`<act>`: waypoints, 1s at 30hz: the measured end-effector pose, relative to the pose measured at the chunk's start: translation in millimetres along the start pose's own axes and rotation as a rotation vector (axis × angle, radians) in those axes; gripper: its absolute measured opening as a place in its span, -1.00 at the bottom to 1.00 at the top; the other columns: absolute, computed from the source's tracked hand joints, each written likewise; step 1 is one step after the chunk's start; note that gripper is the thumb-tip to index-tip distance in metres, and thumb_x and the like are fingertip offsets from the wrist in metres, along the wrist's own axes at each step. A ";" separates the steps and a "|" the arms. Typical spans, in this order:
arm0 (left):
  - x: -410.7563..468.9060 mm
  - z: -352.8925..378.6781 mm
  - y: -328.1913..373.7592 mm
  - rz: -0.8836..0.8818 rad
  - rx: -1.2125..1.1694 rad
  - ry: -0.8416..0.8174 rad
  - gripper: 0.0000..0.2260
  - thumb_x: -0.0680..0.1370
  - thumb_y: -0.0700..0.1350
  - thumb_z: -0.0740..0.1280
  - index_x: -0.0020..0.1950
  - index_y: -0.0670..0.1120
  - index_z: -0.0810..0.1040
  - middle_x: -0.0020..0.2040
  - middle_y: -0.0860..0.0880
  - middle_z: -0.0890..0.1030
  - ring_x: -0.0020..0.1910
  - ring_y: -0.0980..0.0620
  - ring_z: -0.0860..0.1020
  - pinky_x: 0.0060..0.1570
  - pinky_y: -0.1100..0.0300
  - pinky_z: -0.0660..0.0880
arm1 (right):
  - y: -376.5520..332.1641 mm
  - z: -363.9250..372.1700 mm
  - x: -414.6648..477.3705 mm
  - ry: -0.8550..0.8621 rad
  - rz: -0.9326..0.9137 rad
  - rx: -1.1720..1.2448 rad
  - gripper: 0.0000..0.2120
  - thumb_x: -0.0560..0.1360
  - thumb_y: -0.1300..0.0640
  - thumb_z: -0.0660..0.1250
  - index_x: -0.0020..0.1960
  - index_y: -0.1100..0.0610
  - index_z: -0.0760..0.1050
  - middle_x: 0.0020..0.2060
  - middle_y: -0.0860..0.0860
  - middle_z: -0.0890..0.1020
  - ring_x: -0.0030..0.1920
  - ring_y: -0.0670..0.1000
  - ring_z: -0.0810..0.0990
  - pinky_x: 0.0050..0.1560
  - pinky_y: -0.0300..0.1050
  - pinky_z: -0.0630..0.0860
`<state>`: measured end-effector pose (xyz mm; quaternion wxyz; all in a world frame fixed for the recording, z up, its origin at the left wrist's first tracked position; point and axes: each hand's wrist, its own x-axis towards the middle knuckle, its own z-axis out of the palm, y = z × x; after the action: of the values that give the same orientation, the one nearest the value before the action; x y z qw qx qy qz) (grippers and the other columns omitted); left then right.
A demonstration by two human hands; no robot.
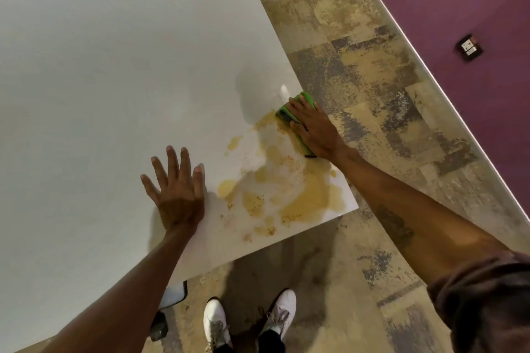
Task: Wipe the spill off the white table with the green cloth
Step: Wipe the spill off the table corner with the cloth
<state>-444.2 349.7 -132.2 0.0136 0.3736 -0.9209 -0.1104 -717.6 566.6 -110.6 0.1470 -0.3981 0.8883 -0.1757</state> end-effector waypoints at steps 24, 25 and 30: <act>-0.6 -14.7 -38.0 0.202 0.063 -0.096 -0.48 0.69 0.17 -0.14 0.63 0.09 0.17 0.64 0.02 0.17 0.61 -0.18 0.12 0.38 -0.21 0.19 | -63.9 58.5 -161.3 0.259 0.418 0.093 -0.51 0.66 0.00 -0.01 0.57 0.06 0.12 0.58 0.00 0.15 0.60 -0.01 -0.04 0.59 0.08 -0.15; -3.2 -13.5 -36.5 0.201 0.055 -0.099 -0.48 0.70 0.17 -0.15 0.64 0.10 0.14 0.65 0.03 0.15 0.62 -0.18 0.10 0.41 -0.22 0.17 | -71.8 62.4 -161.6 0.287 0.461 0.102 -0.50 0.66 0.01 0.00 0.58 0.07 0.11 0.58 0.00 0.15 0.60 0.00 -0.04 0.60 0.09 -0.14; 3.4 -15.2 -32.9 0.201 0.033 -0.097 -0.51 0.71 0.17 -0.13 0.64 0.11 0.11 0.66 0.03 0.11 0.63 -0.18 0.06 0.46 -0.24 0.14 | -103.2 67.3 -144.5 0.390 0.621 0.145 -0.47 0.65 0.08 0.03 0.58 0.15 0.06 0.59 0.05 0.10 0.60 0.05 -0.05 0.59 0.11 -0.16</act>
<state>-422.5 321.5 -124.6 -0.0264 0.2740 -0.9549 -0.1114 -530.4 599.1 -109.0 0.0490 -0.0574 0.9632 -0.2580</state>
